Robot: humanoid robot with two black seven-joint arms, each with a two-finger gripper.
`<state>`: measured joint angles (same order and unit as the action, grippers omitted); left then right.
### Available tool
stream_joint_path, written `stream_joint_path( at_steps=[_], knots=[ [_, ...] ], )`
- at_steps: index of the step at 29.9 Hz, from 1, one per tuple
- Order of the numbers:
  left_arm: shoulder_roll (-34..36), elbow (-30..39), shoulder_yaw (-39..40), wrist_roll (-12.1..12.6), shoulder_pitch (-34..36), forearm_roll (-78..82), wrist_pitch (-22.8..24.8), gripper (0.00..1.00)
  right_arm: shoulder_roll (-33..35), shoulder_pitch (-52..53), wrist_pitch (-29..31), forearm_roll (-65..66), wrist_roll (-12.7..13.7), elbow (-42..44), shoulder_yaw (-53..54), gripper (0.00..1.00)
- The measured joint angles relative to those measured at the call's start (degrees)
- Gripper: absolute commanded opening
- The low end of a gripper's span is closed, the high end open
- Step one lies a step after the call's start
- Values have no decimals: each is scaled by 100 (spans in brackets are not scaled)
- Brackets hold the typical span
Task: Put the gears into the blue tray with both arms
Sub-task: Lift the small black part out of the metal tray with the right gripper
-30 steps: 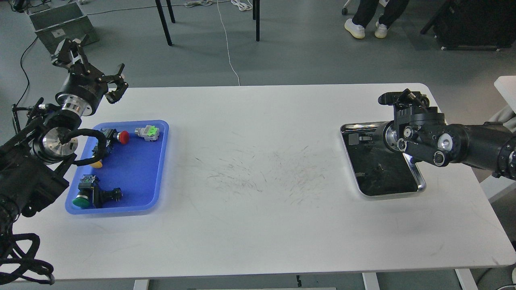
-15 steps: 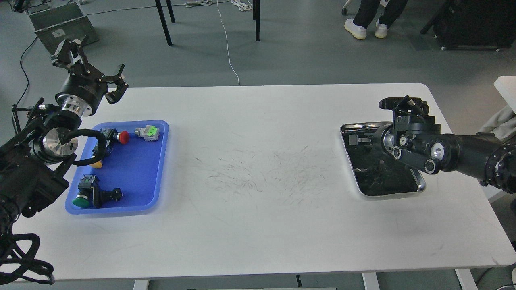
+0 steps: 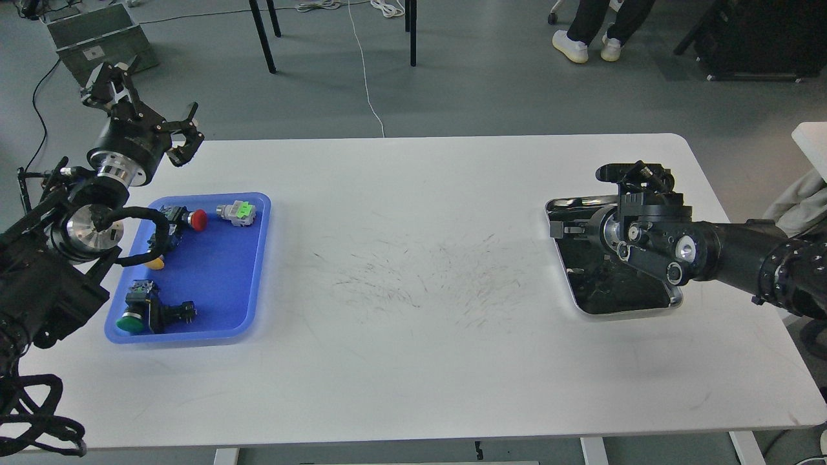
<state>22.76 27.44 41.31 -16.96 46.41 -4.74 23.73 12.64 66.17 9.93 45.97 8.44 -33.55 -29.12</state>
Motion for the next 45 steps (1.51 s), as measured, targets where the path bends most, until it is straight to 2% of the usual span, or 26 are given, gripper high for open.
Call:
stream_joint_path(
  at_steps=[6,10,13,15,24,35,43,45],
  knots=[
    [0,-2,-1,0,-5,0,0,99,2,-74,-1,6,-2,-7,-5,69],
    [0,-2,-1,0,-9,0,0,99,2,-90,5,8,-2,-2,-19,49],
    [0,-2,-1,0,-9,0,0,99,4,-88,14,11,-2,-17,-40,42],
    [0,-3,-1,0,-9,0,0,99,7,-82,22,11,-2,-23,-46,28],
    [0,-11,-1,0,-9,0,0,99,75,-56,81,0,-2,-67,-62,2],
    [4,-11,-1,0,-8,0,-2,99,164,226,98,-16,-5,-151,-38,2],
    [0,-11,6,0,23,0,-9,99,347,976,54,-51,-17,-677,169,2],
    [-2,-11,6,0,28,0,-9,99,345,1119,52,-58,-87,-788,450,2]
  ],
)
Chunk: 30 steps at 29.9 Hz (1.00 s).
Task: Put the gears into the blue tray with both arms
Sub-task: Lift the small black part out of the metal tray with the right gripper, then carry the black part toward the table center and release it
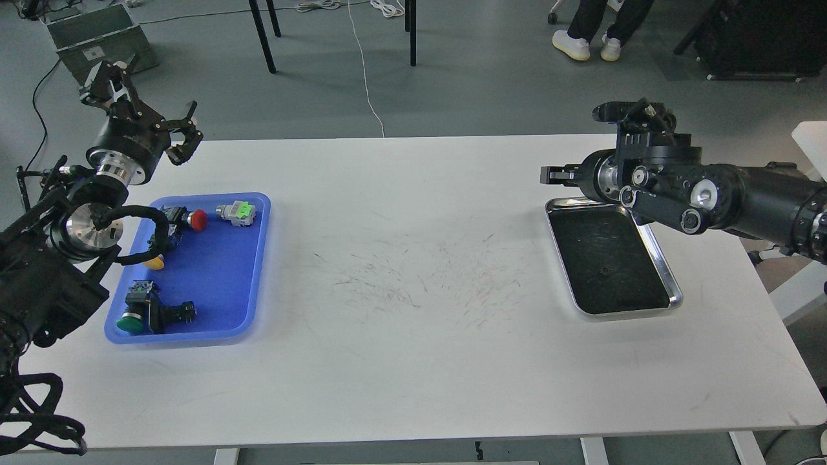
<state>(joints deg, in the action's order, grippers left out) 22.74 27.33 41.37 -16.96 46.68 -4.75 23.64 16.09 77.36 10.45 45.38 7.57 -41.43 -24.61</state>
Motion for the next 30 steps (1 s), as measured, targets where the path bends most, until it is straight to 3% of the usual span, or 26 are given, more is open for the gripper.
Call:
stream_joint_path(
  at_steps=[5,13,20,30],
  knots=[
    [-7,-3,2,0,14,0,-7,99,-290,70,2,-36,-193,-56,619,2],
    [-2,-3,-1,0,23,0,-8,99,-1536,2,-470,-783,-310,141,766,2],
    [-8,-8,1,-1,18,0,-8,99,-1607,-222,-596,-1048,-433,393,834,2],
    [-16,-16,3,-20,-1,0,-4,99,-1610,-444,-659,-1188,-568,-178,966,2]
  ],
)
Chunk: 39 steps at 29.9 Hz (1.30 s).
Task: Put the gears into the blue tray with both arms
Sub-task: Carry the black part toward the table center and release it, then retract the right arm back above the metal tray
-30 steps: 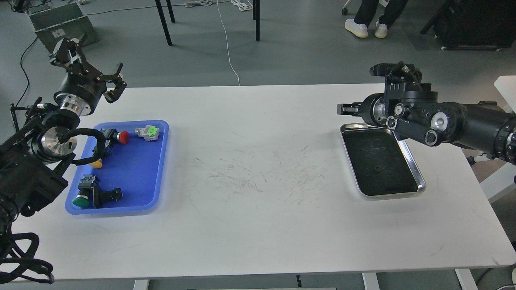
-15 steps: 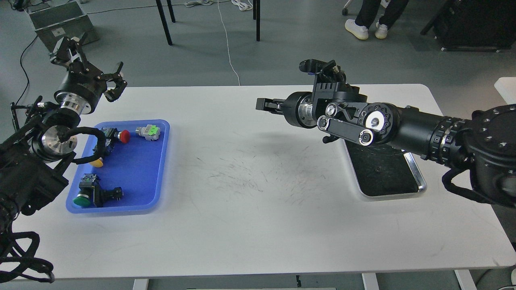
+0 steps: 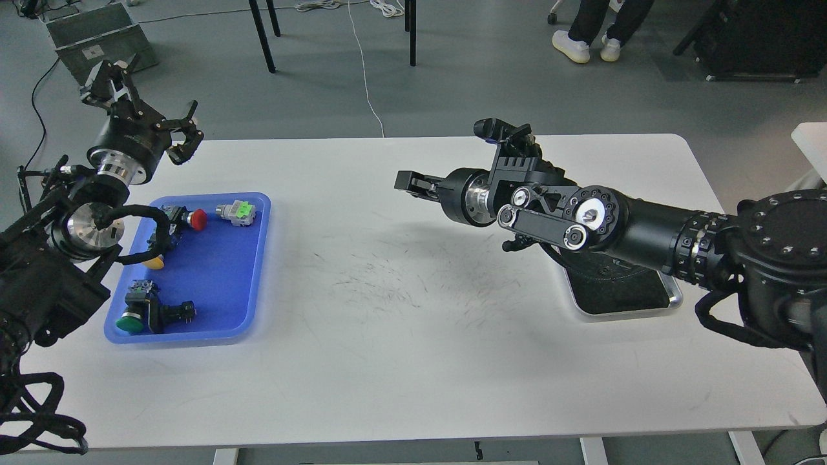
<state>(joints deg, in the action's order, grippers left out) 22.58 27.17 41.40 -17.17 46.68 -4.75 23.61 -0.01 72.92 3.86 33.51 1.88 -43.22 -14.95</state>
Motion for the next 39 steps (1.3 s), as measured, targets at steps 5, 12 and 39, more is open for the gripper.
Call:
stream_joint_path(
  at_steps=[5,12,39],
  knots=[
    [0,-2,-1,-39,-25,0,3,99,0,-222,27,32,-1,-436,-28,3],
    [-16,-2,-9,-84,-35,0,4,99,2,-462,78,91,5,-630,-46,8],
    [9,-28,-10,-80,-53,0,2,99,2,-568,-233,61,-204,-551,201,94]
  ],
)
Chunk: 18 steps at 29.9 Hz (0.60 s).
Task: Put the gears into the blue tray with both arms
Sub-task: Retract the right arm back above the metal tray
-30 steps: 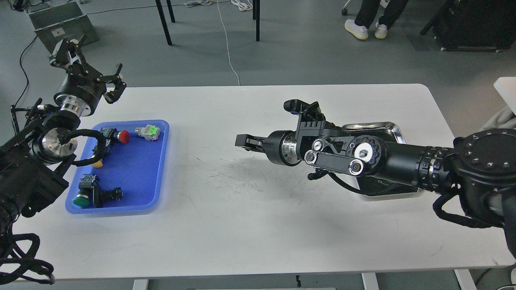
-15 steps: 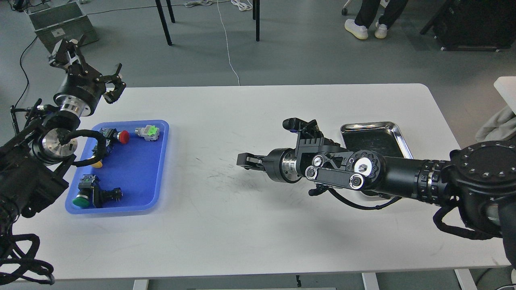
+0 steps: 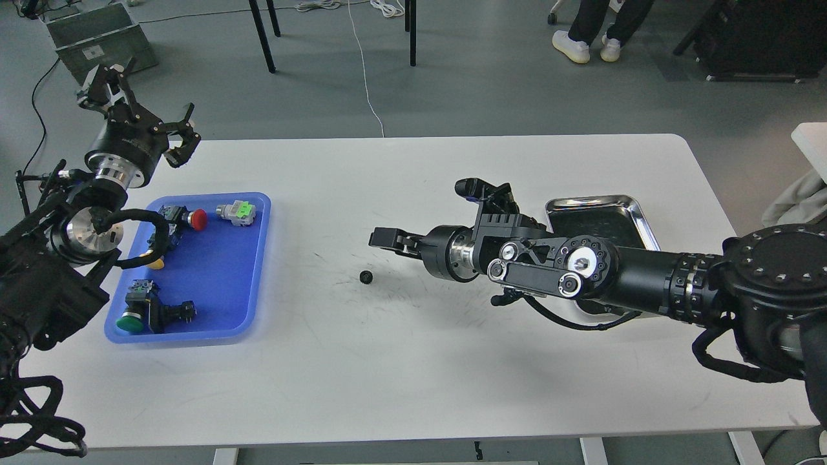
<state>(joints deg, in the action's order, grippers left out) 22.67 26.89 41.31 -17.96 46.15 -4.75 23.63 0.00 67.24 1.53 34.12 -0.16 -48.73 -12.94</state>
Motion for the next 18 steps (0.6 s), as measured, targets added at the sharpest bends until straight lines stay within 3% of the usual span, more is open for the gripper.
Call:
stream_joint_path(
  at_steps=[9,18],
  knots=[
    [-36,-243,8,36,90,-4,-86,99,0,57,-39,-53,11,843,1443,94],
    [-54,-310,-113,88,313,428,-4,99,39,-226,-12,-87,0,882,3830,96]
  ],
)
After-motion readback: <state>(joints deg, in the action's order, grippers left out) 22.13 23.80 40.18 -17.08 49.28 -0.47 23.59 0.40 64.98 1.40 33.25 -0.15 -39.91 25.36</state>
